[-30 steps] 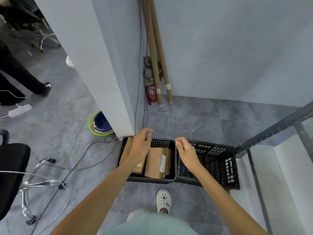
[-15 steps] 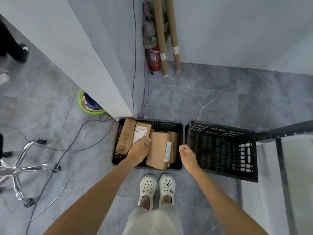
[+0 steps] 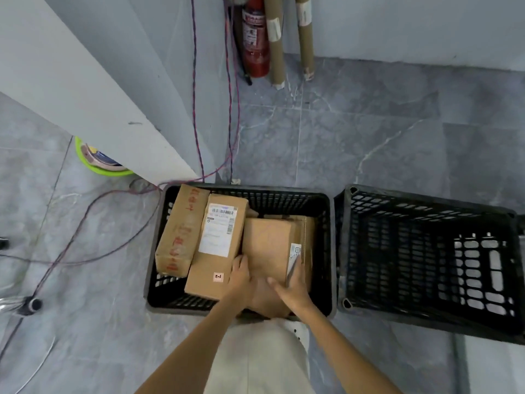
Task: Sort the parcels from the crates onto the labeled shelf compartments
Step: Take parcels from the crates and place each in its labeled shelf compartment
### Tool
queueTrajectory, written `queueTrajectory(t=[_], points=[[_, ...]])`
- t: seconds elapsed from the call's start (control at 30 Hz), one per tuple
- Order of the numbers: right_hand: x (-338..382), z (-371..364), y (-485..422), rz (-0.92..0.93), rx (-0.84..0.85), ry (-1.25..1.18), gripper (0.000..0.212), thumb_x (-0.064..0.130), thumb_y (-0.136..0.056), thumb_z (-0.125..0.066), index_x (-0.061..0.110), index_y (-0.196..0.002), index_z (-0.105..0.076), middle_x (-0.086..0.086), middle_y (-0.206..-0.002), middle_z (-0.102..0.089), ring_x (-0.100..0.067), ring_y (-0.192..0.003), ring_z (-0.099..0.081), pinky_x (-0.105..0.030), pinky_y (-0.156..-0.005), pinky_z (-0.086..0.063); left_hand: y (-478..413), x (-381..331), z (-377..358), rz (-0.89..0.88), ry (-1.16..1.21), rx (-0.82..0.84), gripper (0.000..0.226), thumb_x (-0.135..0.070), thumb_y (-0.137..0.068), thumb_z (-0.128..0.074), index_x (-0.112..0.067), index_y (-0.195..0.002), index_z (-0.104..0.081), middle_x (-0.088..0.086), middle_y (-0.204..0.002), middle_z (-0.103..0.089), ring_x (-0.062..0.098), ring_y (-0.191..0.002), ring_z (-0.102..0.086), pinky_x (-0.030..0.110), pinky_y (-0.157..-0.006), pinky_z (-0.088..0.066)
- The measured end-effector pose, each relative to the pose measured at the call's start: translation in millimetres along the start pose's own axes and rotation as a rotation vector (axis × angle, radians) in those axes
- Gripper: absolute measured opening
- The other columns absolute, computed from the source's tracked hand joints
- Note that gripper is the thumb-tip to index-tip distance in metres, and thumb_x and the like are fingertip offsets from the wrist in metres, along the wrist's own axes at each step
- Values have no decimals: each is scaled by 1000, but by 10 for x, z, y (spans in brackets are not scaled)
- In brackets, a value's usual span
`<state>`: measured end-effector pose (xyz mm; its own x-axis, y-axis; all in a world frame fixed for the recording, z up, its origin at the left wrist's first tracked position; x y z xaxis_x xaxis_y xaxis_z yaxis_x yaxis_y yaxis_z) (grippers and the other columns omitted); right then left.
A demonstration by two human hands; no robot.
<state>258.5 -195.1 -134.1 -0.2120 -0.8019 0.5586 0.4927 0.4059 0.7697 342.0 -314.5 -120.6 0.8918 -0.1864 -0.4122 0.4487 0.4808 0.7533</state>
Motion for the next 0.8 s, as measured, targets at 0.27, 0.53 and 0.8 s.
queueTrajectory(t=[0.27, 0.53, 0.8], points=[[-9, -9, -101, -75, -7, -154, 119, 26, -71, -82, 32, -151, 6, -3, -154, -18, -27, -140, -27, -49, -112, -32, -153, -75, 44, 315, 449, -78, 69, -15, -87, -59, -4, -146, -24, 19, -146, -31, 36, -134, -32, 41, -112, -28], [669, 769, 878, -1, 33, -480, 94, 9, -85, -69, 36, -150, -6, 7, -141, -41, -13, -122, -48, -31, -101, -41, 785, -771, 666, 6, 454, -69, 37, -31, -89, -63, -7, -112, -46, 8, -106, -54, 24, -97, -55, 32, -79, -47], [2345, 2055, 2456, 330, 9, -587, 55, 21, -98, -44, 30, -149, -26, 14, -144, -41, 19, -106, -51, -8, -81, -45, 2188, -2126, 2252, -286, 591, -239, 31, -34, -89, -62, -12, -110, -59, 5, -102, -65, 21, -95, -61, 30, -74, -49]])
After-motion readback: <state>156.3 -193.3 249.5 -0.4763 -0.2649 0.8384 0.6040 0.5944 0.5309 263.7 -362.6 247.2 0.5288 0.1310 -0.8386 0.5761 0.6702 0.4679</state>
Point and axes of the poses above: each hand's wrist, its own y-axis away from the middle knuckle, its own z-axis out of the back of the hand, x = y × z, the point moved 1 cm from there along -y, towards the middle knuckle
